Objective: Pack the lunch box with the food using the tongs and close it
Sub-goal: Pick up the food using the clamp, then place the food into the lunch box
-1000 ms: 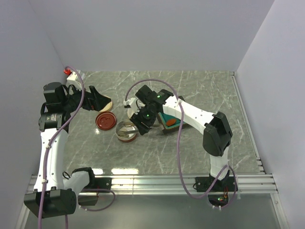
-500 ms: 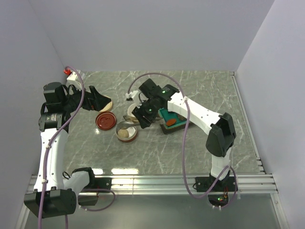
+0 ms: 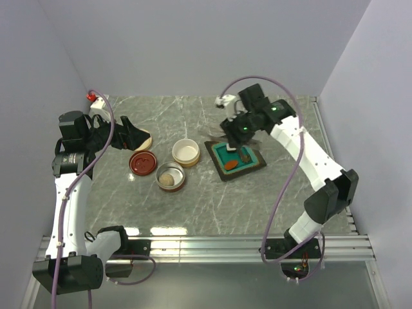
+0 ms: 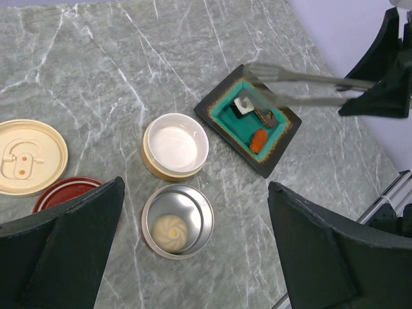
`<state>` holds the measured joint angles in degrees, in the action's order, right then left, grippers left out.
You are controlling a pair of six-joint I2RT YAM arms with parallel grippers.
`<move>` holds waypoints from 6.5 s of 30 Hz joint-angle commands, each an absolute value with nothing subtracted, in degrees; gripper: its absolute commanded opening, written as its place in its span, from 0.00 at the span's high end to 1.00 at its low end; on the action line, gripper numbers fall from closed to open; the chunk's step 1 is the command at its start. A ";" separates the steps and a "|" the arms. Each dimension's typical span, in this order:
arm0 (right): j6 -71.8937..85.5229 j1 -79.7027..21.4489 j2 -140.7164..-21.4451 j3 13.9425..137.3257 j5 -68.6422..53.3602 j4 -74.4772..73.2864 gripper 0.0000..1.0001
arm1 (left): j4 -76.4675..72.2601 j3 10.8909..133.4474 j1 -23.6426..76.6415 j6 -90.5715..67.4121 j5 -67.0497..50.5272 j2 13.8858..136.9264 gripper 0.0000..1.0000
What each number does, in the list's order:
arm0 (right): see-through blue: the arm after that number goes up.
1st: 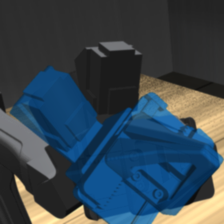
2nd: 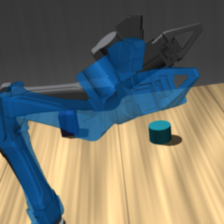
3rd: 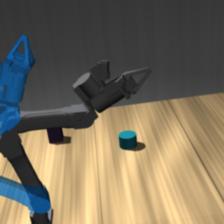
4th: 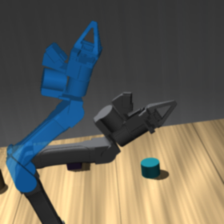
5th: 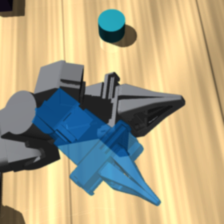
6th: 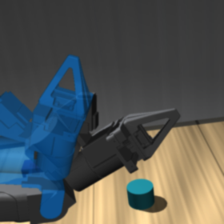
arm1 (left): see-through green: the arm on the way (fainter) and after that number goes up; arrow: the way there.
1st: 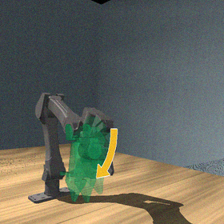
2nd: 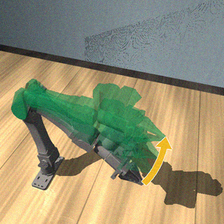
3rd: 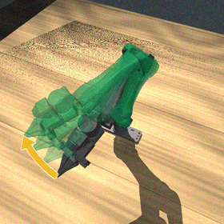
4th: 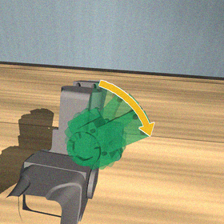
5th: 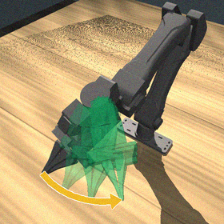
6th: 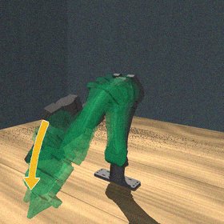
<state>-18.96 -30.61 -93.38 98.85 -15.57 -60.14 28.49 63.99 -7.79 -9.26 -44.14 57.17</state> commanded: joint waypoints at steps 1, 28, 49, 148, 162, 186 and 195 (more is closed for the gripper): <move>-20.30 -26.12 -89.22 96.34 -9.50 -63.19 0.46 | 27.42 65.57 -8.00 -8.79 -44.65 56.25 0.01; -53.43 -22.76 -100.28 104.93 -2.55 -74.61 0.48 | 29.79 64.25 -8.09 -3.96 -50.45 56.78 0.01; -59.15 -26.10 -110.39 113.20 3.51 -78.49 0.48 | 28.30 61.52 -8.00 -5.10 -50.71 56.34 0.01; -59.33 -22.85 -114.70 114.79 -2.90 -82.44 0.63 | 27.95 59.59 -8.00 -5.71 -50.18 56.78 0.01; -51.86 -27.15 -104.51 115.93 -18.27 -82.62 0.67 | 27.95 59.85 -7.91 -6.41 -51.15 56.43 0.01; -48.08 -44.56 -109.86 116.90 -24.26 -74.18 0.66 | 28.04 60.29 -8.17 -7.38 -51.94 55.90 0.01; -47.37 -45.88 -112.85 117.60 -21.89 -72.07 0.66 | 28.12 59.50 -8.17 -7.12 -51.94 54.85 0.01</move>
